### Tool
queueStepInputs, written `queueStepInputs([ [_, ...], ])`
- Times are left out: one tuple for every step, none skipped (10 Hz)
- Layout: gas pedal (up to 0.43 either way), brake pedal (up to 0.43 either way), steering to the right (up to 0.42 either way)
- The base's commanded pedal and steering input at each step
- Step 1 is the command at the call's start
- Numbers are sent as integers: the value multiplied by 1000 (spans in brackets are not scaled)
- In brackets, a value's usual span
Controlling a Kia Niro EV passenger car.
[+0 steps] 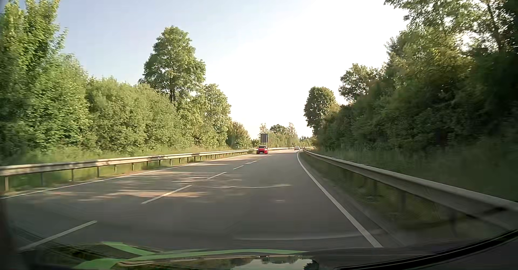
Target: Follow the waypoints while adhering to traffic rules and regulations
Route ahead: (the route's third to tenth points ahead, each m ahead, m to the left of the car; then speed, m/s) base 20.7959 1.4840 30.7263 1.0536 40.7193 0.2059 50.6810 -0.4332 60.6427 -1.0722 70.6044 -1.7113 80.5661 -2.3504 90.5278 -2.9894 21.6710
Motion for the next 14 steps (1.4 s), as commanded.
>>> queueStepInputs([
  [358, 0, 0],
  [358, 0, 1],
  [370, 0, 1],
  [370, 0, 2],
  [370, 0, 2],
  [370, 0, 2],
  [370, 0, 3],
  [370, 0, 3],
  [370, 0, 3],
  [370, 0, 4],
  [370, 0, 5],
  [370, 0, 6],
  [370, 0, 6],
  [370, 0, 6],
])
